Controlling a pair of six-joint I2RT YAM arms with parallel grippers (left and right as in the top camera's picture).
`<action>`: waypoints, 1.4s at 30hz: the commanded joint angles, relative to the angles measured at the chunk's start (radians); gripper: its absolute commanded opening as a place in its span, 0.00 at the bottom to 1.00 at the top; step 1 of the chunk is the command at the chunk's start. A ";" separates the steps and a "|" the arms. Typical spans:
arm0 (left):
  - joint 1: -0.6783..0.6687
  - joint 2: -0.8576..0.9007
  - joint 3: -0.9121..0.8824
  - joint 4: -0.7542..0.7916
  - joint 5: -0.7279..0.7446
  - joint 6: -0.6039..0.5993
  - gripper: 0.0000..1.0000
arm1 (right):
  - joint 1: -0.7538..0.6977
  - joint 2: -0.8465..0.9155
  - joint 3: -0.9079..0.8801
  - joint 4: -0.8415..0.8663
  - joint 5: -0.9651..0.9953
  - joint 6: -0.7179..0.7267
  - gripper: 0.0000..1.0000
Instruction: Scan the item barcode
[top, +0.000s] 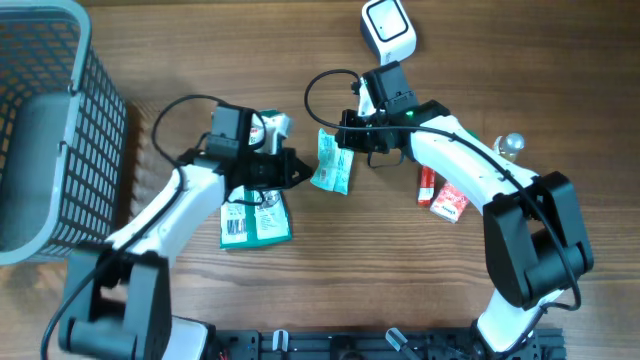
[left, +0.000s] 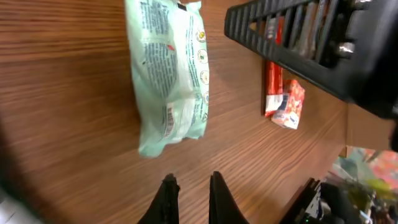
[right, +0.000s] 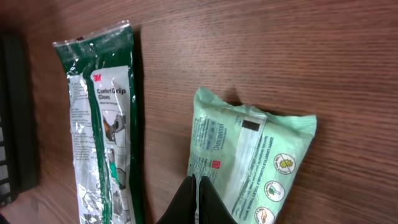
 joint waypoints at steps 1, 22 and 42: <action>-0.015 0.085 -0.006 0.059 0.018 -0.068 0.04 | 0.003 0.008 -0.005 0.002 -0.016 0.004 0.04; 0.016 0.034 0.084 -0.002 -0.150 -0.128 0.04 | 0.003 0.196 -0.002 0.011 -0.026 0.009 0.04; -0.092 0.180 0.084 0.201 -0.285 -0.194 0.04 | 0.003 0.028 -0.004 -0.161 -0.098 -0.009 0.04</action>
